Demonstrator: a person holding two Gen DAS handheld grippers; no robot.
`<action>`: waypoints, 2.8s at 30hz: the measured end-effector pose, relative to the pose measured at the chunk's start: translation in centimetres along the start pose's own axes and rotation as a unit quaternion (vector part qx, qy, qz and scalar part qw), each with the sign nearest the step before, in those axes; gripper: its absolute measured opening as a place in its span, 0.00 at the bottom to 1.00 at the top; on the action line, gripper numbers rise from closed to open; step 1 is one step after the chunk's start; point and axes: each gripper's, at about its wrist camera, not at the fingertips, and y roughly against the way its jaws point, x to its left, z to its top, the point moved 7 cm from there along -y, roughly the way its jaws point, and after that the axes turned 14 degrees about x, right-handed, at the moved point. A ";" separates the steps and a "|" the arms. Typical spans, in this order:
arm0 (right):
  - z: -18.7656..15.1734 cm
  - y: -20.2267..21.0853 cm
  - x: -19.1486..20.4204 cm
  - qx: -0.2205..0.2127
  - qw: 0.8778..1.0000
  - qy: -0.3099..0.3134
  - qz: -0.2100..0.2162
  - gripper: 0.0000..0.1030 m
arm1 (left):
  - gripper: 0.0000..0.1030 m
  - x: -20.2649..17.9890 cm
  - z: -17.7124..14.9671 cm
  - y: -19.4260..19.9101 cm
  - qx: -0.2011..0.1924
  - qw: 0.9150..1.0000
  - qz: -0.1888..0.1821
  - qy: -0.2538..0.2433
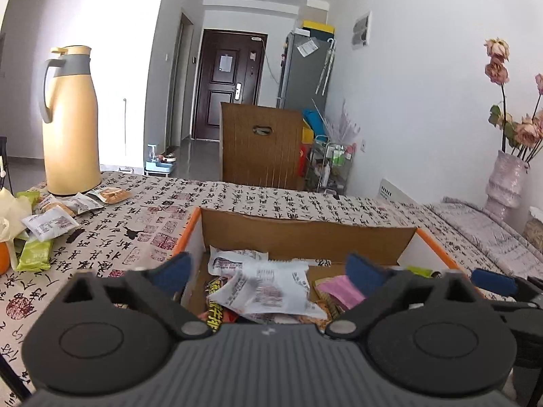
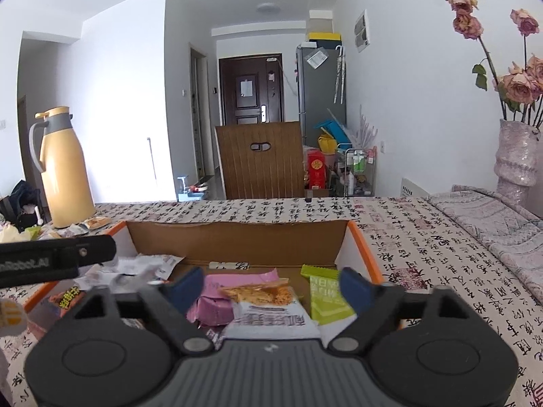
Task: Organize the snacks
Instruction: 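Carry both packets over the red box and open both tools to drop them, then move both tools back from the box toward the remaining snacks, then grasp a white packet with the left tool while the right tool grasps another white packet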
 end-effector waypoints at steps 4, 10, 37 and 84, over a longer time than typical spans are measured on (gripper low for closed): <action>-0.1 -0.2 -0.2 0.001 1.000 -0.007 0.001 1.00 | 1.00 0.2 0.1 -0.1 0.002 1.000 0.000 0.008; -0.1 -0.2 -0.3 0.001 1.000 -0.014 0.002 1.00 | 1.00 0.2 0.1 -0.1 0.008 1.000 0.000 0.012; -4.9 7.5 -4.7 0.023 0.999 0.015 -0.038 1.00 | 1.00 -4.8 -4.4 4.8 0.072 0.997 -0.031 -0.023; -10.6 5.5 -9.4 0.096 0.994 -0.045 -0.037 1.00 | 0.49 -7.1 -10.6 2.0 0.181 0.980 -0.076 -0.022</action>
